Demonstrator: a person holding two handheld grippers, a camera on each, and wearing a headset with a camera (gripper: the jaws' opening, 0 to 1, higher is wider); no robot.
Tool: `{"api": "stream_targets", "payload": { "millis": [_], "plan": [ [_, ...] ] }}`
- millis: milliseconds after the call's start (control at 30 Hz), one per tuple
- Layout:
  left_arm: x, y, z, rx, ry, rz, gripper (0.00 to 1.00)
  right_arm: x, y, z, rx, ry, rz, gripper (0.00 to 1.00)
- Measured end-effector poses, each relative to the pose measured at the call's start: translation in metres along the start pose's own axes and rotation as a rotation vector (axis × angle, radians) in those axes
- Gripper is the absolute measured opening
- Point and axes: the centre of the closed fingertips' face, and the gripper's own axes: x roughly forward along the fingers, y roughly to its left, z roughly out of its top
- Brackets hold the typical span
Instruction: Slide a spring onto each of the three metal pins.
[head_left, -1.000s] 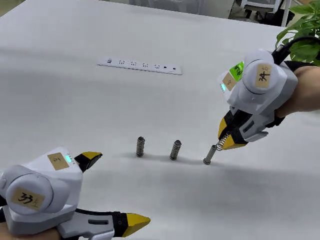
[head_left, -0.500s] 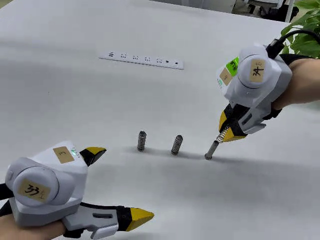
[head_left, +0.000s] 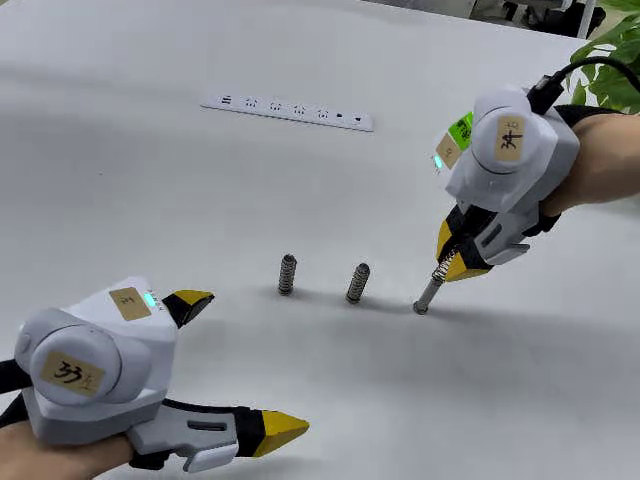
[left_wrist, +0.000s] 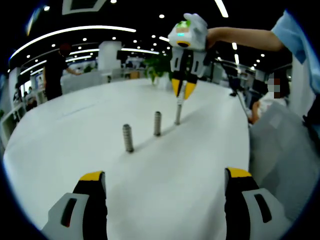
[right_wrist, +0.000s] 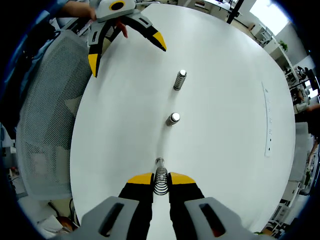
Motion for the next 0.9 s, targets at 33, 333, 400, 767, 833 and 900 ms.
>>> {"api": "stream_targets", "payload": {
  "millis": [33,333,400,767,833,900],
  "plan": [
    [0.0,0.0,0.0,-0.001,0.0,0.0,1.0,0.001,-0.001,-0.001,-0.001,0.0,0.001,0.13],
    [0.002,-0.002,-0.003,-0.009,0.004,-0.006,0.99,0.004,0.0,-0.001,-0.005,0.008,0.006,0.13],
    [0.002,-0.002,-0.004,-0.01,0.006,-0.006,0.99,0.006,-0.002,-0.002,-0.008,0.01,0.007,0.13],
    [-0.001,0.0,-0.007,-0.018,0.009,-0.002,0.98,0.019,-0.002,-0.005,-0.021,0.034,0.02,0.13],
    [-0.001,0.0,-0.009,-0.023,0.01,0.0,0.98,0.027,-0.003,-0.008,-0.018,0.04,0.028,0.13],
    [-0.002,0.001,-0.009,-0.026,0.01,0.0,0.98,0.03,-0.003,-0.009,-0.018,0.043,0.03,0.13]
  ]
}}
